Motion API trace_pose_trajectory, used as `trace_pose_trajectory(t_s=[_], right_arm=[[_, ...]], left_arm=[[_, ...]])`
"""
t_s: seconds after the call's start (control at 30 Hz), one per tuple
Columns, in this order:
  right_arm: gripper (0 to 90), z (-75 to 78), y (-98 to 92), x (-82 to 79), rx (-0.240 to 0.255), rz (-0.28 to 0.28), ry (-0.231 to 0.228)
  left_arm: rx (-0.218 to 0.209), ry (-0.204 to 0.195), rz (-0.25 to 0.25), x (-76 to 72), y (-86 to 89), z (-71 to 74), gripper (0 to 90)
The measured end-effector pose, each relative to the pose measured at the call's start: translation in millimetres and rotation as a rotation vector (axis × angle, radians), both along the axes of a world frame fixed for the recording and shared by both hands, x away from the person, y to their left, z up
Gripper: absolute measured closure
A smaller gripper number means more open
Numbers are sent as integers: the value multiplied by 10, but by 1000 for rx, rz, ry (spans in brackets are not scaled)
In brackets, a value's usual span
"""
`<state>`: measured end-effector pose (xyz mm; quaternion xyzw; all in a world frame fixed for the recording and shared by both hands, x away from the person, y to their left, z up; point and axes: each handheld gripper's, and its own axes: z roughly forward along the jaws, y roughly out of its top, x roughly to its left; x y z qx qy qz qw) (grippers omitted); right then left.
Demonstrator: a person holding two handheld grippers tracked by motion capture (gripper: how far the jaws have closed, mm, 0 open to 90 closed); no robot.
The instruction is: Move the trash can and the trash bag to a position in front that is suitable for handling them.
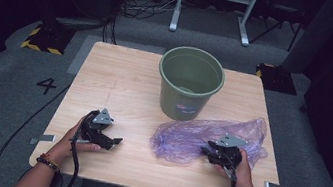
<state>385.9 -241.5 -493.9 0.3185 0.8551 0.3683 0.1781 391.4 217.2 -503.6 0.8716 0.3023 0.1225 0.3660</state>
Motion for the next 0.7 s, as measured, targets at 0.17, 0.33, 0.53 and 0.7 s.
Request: trace_pose_trajectory(t_s=[0.17, 0.33, 0.53, 0.7], right_arm=[[302, 116, 36, -105, 27, 56, -64], [203, 187, 240, -196, 59, 198, -94], [205, 84, 497, -192, 3, 288, -82], [286, -31, 636, -136, -19, 293, -57]], left_arm=[[1, 0, -1, 1, 0, 0, 148], [-1, 1, 0, 0, 0, 0, 148], [0, 1, 0, -1, -1, 0, 148], [-1, 0, 0, 0, 0, 0, 148]])
